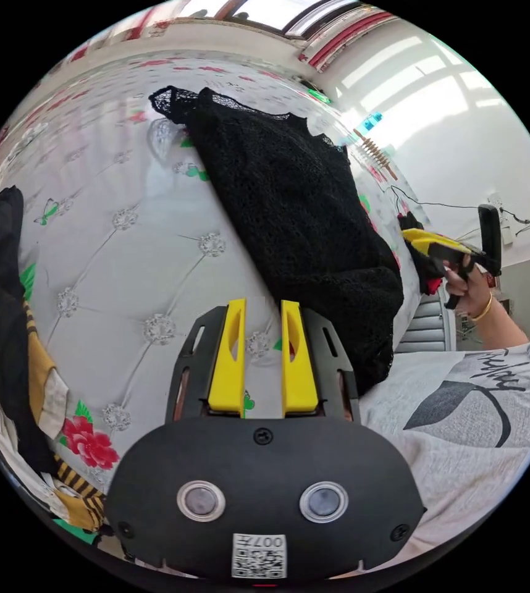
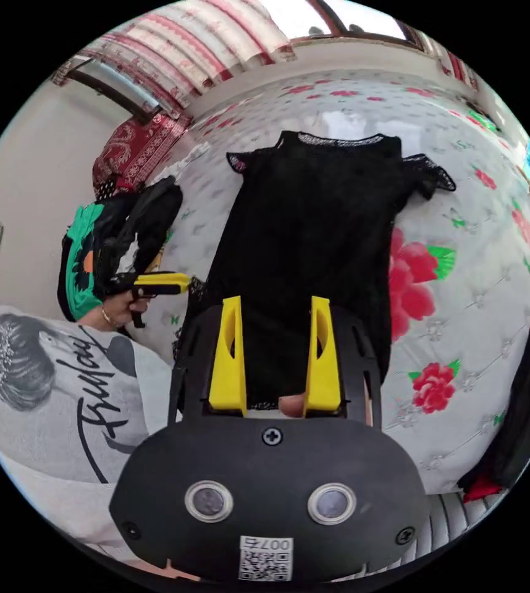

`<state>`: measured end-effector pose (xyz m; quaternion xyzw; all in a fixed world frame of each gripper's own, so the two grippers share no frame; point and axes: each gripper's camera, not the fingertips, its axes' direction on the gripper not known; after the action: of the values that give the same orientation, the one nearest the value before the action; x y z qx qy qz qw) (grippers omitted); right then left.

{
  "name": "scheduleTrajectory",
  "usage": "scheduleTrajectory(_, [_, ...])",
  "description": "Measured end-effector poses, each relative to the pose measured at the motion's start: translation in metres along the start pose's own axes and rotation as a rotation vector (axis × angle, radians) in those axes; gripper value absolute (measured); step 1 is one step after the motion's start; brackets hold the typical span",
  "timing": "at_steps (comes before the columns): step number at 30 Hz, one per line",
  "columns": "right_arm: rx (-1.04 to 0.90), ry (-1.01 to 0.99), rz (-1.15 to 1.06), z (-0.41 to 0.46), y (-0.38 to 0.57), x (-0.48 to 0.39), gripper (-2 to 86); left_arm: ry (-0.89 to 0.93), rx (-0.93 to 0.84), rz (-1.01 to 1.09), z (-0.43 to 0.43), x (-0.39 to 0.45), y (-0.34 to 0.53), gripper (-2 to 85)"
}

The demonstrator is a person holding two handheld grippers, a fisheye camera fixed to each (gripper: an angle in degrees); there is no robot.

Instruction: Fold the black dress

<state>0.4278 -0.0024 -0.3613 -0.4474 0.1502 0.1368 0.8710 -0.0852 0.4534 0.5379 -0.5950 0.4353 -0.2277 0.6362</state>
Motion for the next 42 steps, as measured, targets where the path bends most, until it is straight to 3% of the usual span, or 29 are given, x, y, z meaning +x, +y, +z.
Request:
scheduleTrajectory(6, [-0.089,0.024,-0.261,0.058,0.008,-0.049,11.1,0.03,-0.005,0.105,-0.001,0.034,-0.01,8.7])
scheduleTrajectory(8, [-0.162,0.079,-0.287,0.079,0.0,-0.054,6.3,0.063,0.019,0.137,-0.008,0.047,-0.012,8.6])
scheduleTrajectory(10, [-0.109,0.118,-0.271,0.068,0.002,-0.05,2.2,0.049,0.091,0.168,-0.025,0.062,-0.009,8.5])
scheduleTrajectory(14, [0.192,0.089,-0.161,-0.021,0.051,-0.012,0.3,0.013,0.17,0.176,-0.044,0.068,0.009,8.2])
scheduleTrajectory(17, [0.307,0.144,-0.029,-0.069,0.116,0.023,0.0,-0.063,0.115,0.164,-0.037,0.067,0.027,8.2])
scheduleTrajectory(23, [0.243,0.171,0.252,-0.077,0.236,0.07,1.4,-0.008,-0.002,0.146,-0.003,0.075,0.05,9.4])
scheduleTrajectory(26, [0.206,0.186,0.278,-0.059,0.259,0.067,3.7,0.011,-0.036,0.157,0.016,0.085,0.047,9.9])
scheduleTrajectory(31, [0.074,0.209,0.213,-0.006,0.25,0.069,7.4,0.052,-0.158,0.142,0.063,0.1,0.012,9.5])
scheduleTrajectory(34, [-0.028,0.127,0.183,0.026,0.231,0.079,5.4,0.048,-0.17,0.125,0.065,0.108,-0.007,2.0])
scheduleTrajectory(38, [0.18,0.104,0.122,-0.016,0.2,0.068,2.3,0.047,-0.014,0.132,0.007,0.111,-0.009,-0.5])
scheduleTrajectory(42, [0.281,0.077,0.171,-0.041,0.171,0.085,2.6,-0.139,0.12,-0.099,-0.048,0.076,0.007,-0.5])
